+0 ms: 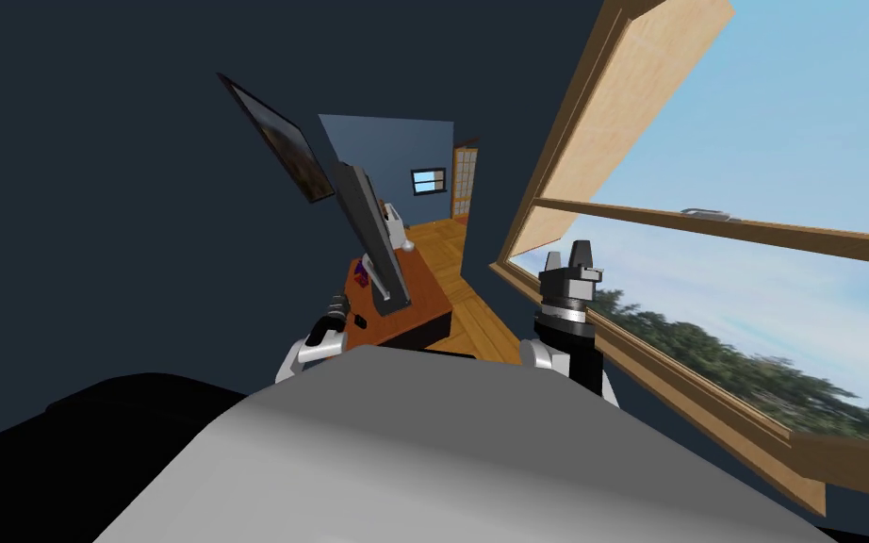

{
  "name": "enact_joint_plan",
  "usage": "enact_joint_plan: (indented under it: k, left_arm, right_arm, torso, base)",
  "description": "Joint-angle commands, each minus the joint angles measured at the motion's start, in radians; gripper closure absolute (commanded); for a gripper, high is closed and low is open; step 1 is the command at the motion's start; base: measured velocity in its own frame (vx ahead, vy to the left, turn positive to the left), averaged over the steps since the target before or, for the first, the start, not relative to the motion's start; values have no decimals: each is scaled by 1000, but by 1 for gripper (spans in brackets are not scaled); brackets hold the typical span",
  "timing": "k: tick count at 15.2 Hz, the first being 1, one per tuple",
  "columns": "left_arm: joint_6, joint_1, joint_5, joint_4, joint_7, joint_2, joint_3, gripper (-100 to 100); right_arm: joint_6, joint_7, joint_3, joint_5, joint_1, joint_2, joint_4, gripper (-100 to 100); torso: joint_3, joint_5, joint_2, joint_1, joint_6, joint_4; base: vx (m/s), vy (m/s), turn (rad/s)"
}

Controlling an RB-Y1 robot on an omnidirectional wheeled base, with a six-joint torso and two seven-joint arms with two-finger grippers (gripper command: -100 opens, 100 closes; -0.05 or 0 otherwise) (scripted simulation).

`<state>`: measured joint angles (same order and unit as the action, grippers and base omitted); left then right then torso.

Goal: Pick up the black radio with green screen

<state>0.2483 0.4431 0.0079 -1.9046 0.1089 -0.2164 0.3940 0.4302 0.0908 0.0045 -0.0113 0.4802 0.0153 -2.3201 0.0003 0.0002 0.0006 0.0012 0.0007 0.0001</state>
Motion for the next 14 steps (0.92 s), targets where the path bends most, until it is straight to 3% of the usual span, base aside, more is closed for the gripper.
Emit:
enact_joint_plan:
  k: [1,2,3,5,6,8,9,11,12,14]
  left_arm:
    - [50,-9,1,25,3,-1,20,-100]
    - [64,-9,1,25,3,-1,20,-100]
    - [97,-15,6,53,8,-7,48,-100]
    - [126,-15,6,53,8,-7,48,-100]
    - [149,-21,11,82,13,-12,77,-100]
    - [187,-21,11,82,13,-12,77,-100]
    - [212,-27,16,111,17,-16,105,-100]
    - [249,-27,16,111,17,-16,105,-100]
    - [274,-33,20,140,22,-20,134,-100]
    - [310,-33,20,140,22,-20,134,-100]
  right_arm:
    - [0,0,0,0,0,0,0,0]
    - [0,0,0,0,0,0,0,0]
    - [0,0,0,0,0,0,0,0]
    - [0,0,0,0,0,0,0,0]
    - [0,0,0,0,0,0,0,0]
    - [0,0,0,0,0,0,0,0]
    - [0,0,0,0,0,0,0,0]
    - [0,0,0,0,0,0,0,0]
    - [0,0,0,0,0,0,0,0]
    - [0,0,0,0,0,0,0,0]
  torso:
    - [0,0,0,0,0,0]
    - [0,0,0,0,0,0]
    - [0,0,0,0,-1,0]
    - [0,0,0,0,0,0]
    - [0,0,0,0,-1,0]
    - [0,0,0,0,0,0]
    - [0,0,0,0,-1,0]
    - [0,0,0,0,0,0]
    - [0,0,0,0,-1,0]
    - [0,0,0,0,0,0]
  base:
    - [-14,9,-254]
    - [-10,11,-72]
    - [-9,5,-217]
    - [-10,9,-161]
    - [-9,5,-228]
    - [-10,9,-156]
    - [-11,5,-238]
    - [-10,11,-155]
    - [-8,6,-200]
    - [-8,11,-167]
